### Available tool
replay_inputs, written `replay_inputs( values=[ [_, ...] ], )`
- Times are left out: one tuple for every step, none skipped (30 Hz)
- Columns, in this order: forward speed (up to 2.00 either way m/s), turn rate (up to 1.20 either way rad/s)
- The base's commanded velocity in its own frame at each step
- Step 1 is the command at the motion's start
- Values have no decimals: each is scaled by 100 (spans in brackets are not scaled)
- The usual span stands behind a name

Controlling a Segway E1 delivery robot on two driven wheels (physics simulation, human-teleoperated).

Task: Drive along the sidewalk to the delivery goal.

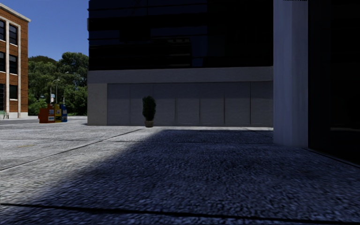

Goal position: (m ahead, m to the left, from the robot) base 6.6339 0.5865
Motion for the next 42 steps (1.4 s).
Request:
replay_inputs(
  values=[
    [200,0],
    [200,0],
    [200,0],
    [200,0],
    [200,0],
    [200,0],
    [200,0],
    [200,0],
    [200,0],
    [200,0],
    [200,0],
    [200,0],
    [200,0],
    [200,0],
    [200,0],
    [200,0],
    [200,0],
    [200,0],
    [200,0],
    [200,0],
    [200,0],
    [200,0],
    [200,0],
    [200,0],
    [200,0],
    [200,0],
    [200,0],
    [200,0],
    [200,0],
    [200,0],
    [200,0],
    [200,0],
    [200,0],
    [200,0],
    [200,0],
    [200,0],
    [200,0],
    [200,0],
    [200,0],
    [200,0],
    [200,0],
    [200,0]
  ],
)
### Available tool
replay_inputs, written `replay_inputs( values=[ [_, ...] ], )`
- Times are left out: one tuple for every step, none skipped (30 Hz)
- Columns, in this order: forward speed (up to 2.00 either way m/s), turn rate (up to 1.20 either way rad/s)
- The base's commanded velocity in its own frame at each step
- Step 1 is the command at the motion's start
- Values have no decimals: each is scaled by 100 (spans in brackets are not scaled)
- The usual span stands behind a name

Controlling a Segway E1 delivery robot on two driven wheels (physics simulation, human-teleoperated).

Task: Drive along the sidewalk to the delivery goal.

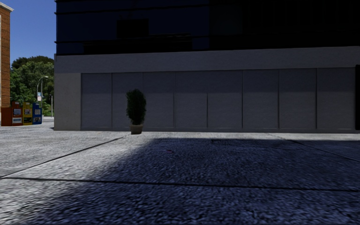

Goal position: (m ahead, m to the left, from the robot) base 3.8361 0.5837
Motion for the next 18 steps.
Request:
replay_inputs(
  values=[
    [200,0],
    [200,0],
    [200,0],
    [200,0],
    [200,0],
    [200,0],
    [200,0],
    [200,0],
    [200,0],
    [200,0],
    [200,0],
    [200,3],
    [200,6],
    [200,6],
    [200,12],
    [200,17],
    [200,19],
    [200,19]
  ],
)
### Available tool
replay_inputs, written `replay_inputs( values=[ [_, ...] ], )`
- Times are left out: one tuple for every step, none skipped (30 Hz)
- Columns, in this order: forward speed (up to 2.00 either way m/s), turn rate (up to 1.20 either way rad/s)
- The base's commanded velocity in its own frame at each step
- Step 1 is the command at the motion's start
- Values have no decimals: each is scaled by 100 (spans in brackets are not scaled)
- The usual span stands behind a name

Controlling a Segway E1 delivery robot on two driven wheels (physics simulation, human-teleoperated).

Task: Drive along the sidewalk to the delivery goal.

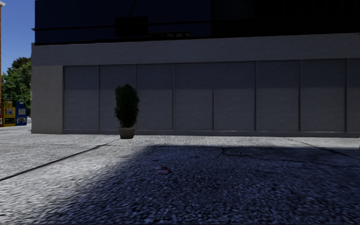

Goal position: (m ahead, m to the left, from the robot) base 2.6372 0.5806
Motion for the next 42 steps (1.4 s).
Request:
replay_inputs(
  values=[
    [200,20],
    [200,20],
    [200,21],
    [200,21],
    [200,21],
    [200,21],
    [200,21],
    [200,21],
    [200,21],
    [200,21],
    [200,21],
    [200,21],
    [200,21],
    [200,21],
    [200,21],
    [200,21],
    [200,21],
    [197,22],
    [197,22],
    [178,22],
    [147,24],
    [128,26],
    [128,26],
    [111,28],
    [101,30],
    [98,32],
    [98,32],
    [97,33],
    [97,33],
    [97,33],
    [97,33],
    [96,33],
    [93,32],
    [91,29],
    [91,29],
    [90,28],
    [89,28],
    [86,27],
    [86,27],
    [82,24],
    [72,10],
    [72,10]
  ],
)
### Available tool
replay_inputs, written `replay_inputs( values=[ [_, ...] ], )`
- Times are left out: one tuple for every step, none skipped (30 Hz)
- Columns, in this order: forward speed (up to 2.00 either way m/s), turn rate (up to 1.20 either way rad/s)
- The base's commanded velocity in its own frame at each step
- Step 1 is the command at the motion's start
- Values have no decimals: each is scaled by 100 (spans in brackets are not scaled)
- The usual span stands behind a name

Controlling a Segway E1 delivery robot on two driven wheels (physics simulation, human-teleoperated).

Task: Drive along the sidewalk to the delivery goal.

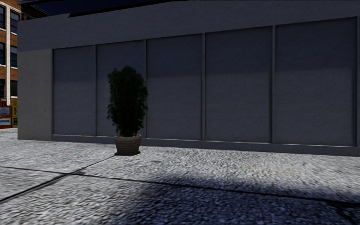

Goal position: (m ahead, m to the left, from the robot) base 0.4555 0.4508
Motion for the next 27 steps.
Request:
replay_inputs(
  values=[
    [61,0],
    [50,0],
    [45,0],
    [43,0],
    [43,0],
    [25,0],
    [0,0],
    [0,0],
    [0,0],
    [0,0],
    [0,0],
    [0,0],
    [0,0],
    [0,0],
    [0,0],
    [0,0],
    [0,0],
    [0,0],
    [0,0],
    [0,0],
    [0,0],
    [0,0],
    [0,0],
    [0,0],
    [0,0],
    [0,0],
    [0,0]
  ],
)
